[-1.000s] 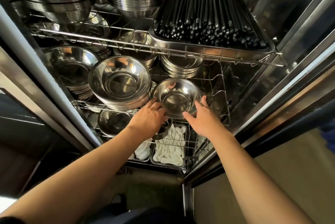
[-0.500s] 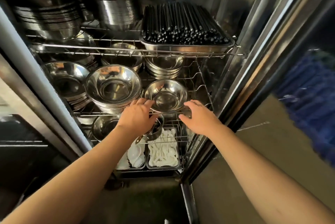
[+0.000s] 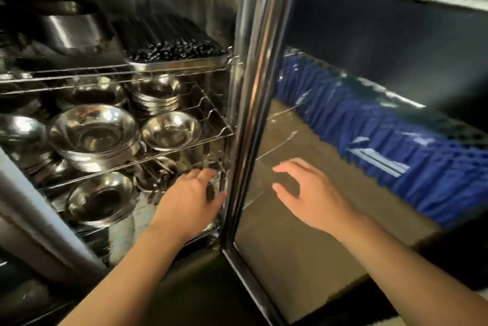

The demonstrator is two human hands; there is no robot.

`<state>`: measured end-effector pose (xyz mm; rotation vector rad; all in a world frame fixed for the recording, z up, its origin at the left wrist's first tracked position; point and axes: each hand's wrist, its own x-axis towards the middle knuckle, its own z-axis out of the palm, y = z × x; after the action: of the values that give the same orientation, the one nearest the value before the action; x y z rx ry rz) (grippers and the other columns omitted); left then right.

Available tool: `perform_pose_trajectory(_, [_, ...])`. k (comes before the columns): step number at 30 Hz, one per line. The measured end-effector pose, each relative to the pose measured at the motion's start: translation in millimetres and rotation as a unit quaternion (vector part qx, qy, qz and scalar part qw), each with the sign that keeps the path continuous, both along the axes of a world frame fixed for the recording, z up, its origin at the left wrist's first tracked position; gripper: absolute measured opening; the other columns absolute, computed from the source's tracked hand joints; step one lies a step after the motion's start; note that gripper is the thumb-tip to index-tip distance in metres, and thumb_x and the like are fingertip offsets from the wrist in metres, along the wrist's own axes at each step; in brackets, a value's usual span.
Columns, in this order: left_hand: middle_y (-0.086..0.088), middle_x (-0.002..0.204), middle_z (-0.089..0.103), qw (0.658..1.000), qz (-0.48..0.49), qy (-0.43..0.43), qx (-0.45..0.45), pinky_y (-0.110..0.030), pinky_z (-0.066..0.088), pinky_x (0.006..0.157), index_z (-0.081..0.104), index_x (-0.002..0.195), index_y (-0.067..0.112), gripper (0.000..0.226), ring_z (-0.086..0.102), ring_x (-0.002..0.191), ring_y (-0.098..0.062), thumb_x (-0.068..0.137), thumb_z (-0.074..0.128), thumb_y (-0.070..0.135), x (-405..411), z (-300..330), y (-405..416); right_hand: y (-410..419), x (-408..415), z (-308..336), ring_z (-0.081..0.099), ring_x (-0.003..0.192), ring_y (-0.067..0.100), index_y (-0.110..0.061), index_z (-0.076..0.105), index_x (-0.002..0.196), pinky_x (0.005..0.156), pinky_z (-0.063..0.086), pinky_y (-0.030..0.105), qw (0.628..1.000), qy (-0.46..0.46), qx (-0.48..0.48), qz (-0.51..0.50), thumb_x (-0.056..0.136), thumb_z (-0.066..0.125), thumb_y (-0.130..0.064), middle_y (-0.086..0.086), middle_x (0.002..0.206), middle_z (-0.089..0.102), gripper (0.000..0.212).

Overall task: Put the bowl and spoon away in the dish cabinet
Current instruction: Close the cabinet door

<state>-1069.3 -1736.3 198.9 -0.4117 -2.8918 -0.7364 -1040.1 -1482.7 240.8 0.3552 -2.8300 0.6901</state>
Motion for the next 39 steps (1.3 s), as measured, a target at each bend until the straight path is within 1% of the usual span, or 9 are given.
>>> perform_pose_trajectory(6, [-0.003,0.129,0.063,0.993,-0.093,0.061,0.027,-0.034,0.044,0.102,0.052,0.140,0.022,0.056,0.057,0.121,-0.024,0.093,0.058,0.052,33.7,35.8,71.8,78.5,94.3,45.5,0.063,0.110,0.013,-0.025,0.065,0.121,0.088,0.055,0.044,0.989,0.102,0.047,-0.096,0.092,0.062,-0.042,-0.013,0.120,0.060,0.033])
perform_pose_trajectory(12, [0.006,0.124,0.062,0.968,-0.185,0.147,0.088,-0.029,0.043,0.103,0.054,0.135,0.024,0.053,0.057,0.118,-0.016,0.092,0.057,0.055,79.8,87.7,151.1,133.1,184.3,82.3,0.060,0.121,0.013,-0.022,0.067,0.122,0.103,0.046,0.035,0.962,0.249,0.031,-0.107,0.092,0.062,-0.038,-0.008,0.124,0.062,0.034])
perform_pose_trajectory(18, [0.010,0.122,0.058,0.932,-0.214,0.226,0.185,-0.019,0.041,0.101,0.048,0.139,0.024,0.058,0.054,0.116,-0.005,0.092,0.059,0.057,148.3,131.5,240.7,190.0,245.0,97.3,0.065,0.109,0.020,-0.024,0.063,0.122,0.089,0.055,0.031,0.934,0.344,-0.083,-0.048,0.093,0.067,-0.024,-0.011,0.123,0.059,0.029])
perform_pose_trajectory(23, [0.005,0.134,0.051,0.930,-0.208,0.198,0.231,-0.027,0.044,0.103,0.035,0.149,0.018,0.079,0.050,0.124,-0.009,0.086,0.070,0.049,198.2,144.9,327.1,256.6,240.2,95.7,0.051,0.125,-0.001,-0.038,0.039,0.144,0.093,0.056,0.030,0.951,0.259,-0.125,-0.111,0.092,0.062,-0.038,-0.032,0.129,0.040,0.057])
perform_pose_trajectory(28, [-0.003,0.128,0.052,0.936,-0.130,0.199,0.258,-0.040,0.049,0.095,0.044,0.142,0.015,0.066,0.052,0.118,-0.017,0.086,0.073,0.034,205.8,147.0,373.3,286.4,213.1,80.4,0.039,0.141,0.006,-0.034,0.020,0.157,0.112,0.043,0.047,0.980,0.121,-0.129,-0.092,0.095,0.062,-0.018,-0.012,0.161,0.027,0.076])
perform_pose_trajectory(30, [-0.004,0.124,0.052,0.936,-0.095,0.211,0.267,-0.043,0.052,0.089,0.046,0.138,0.013,0.059,0.058,0.109,-0.019,0.088,0.072,0.032,205.9,147.9,380.5,286.0,207.4,75.1,0.047,0.128,-0.002,-0.035,0.022,0.156,0.108,0.047,0.039,0.987,0.114,-0.096,-0.061,0.094,0.062,-0.016,-0.011,0.161,0.029,0.076])
perform_pose_trajectory(33, [-0.001,0.124,0.052,0.938,-0.080,0.220,0.257,-0.041,0.056,0.083,0.045,0.137,0.016,0.055,0.062,0.102,-0.016,0.091,0.070,0.034,208.2,147.0,383.2,281.1,202.7,67.5,0.051,0.105,-0.019,-0.039,0.026,0.154,0.081,0.051,0.017,0.986,0.114,-0.112,-0.035,0.093,0.062,-0.016,-0.016,0.152,0.037,0.074])
perform_pose_trajectory(35, [0.002,0.123,0.054,0.936,-0.073,0.234,0.254,-0.038,0.057,0.081,0.044,0.135,0.019,0.054,0.062,0.098,-0.012,0.091,0.069,0.037,210.4,145.8,382.3,280.0,201.2,63.7,0.048,0.103,-0.024,-0.036,0.029,0.154,0.072,0.046,0.011,0.984,0.130,-0.119,-0.036,0.094,0.061,-0.013,-0.017,0.149,0.037,0.072])
perform_pose_trajectory(39, [0.007,0.115,0.057,0.935,-0.043,0.263,0.235,-0.012,0.047,0.071,0.042,0.129,0.025,0.054,0.060,0.090,-0.003,0.087,0.070,0.044,213.5,143.4,372.4,279.5,204.3,62.4,0.040,0.106,-0.028,-0.032,0.036,0.151,0.070,0.039,-0.004,0.980,0.183,-0.072,-0.009,0.094,0.059,-0.013,-0.018,0.147,0.034,0.064])
